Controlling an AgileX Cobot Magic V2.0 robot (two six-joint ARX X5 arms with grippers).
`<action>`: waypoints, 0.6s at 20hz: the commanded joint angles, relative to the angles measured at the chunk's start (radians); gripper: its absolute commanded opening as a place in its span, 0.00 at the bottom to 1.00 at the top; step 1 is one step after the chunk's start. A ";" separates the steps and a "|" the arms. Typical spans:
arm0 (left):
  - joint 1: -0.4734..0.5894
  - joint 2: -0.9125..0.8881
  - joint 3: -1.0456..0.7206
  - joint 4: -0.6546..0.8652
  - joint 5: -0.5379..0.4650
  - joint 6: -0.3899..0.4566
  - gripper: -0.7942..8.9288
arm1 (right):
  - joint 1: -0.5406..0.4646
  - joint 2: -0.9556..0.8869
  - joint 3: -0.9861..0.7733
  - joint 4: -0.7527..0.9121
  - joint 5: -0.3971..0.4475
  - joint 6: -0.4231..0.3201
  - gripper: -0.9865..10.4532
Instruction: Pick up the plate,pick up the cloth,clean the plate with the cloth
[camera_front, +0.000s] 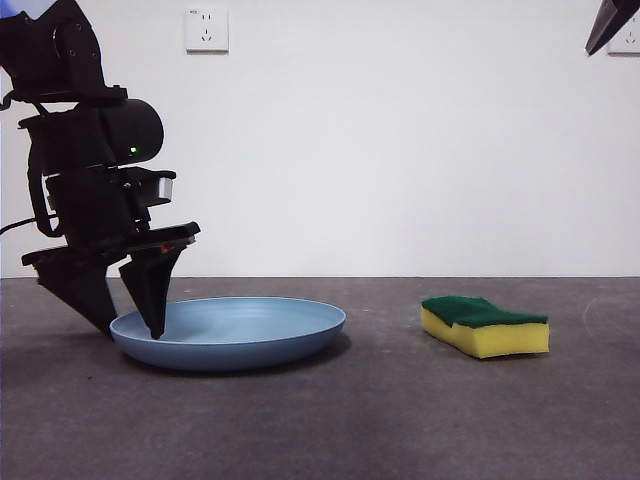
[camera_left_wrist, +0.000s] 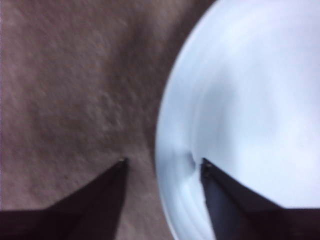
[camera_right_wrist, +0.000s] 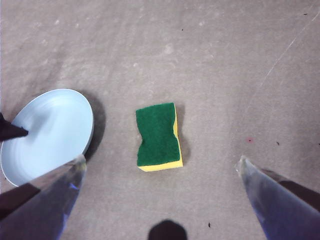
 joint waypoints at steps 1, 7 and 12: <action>-0.004 0.024 -0.010 0.021 0.005 0.027 0.07 | 0.000 -0.001 0.002 0.002 0.001 -0.003 0.55; -0.005 0.001 -0.010 0.015 0.017 0.031 0.07 | 0.000 0.000 0.002 0.013 -0.002 0.016 0.56; -0.005 -0.134 -0.010 -0.027 0.015 0.063 0.07 | 0.010 0.063 0.029 0.031 -0.077 -0.023 0.56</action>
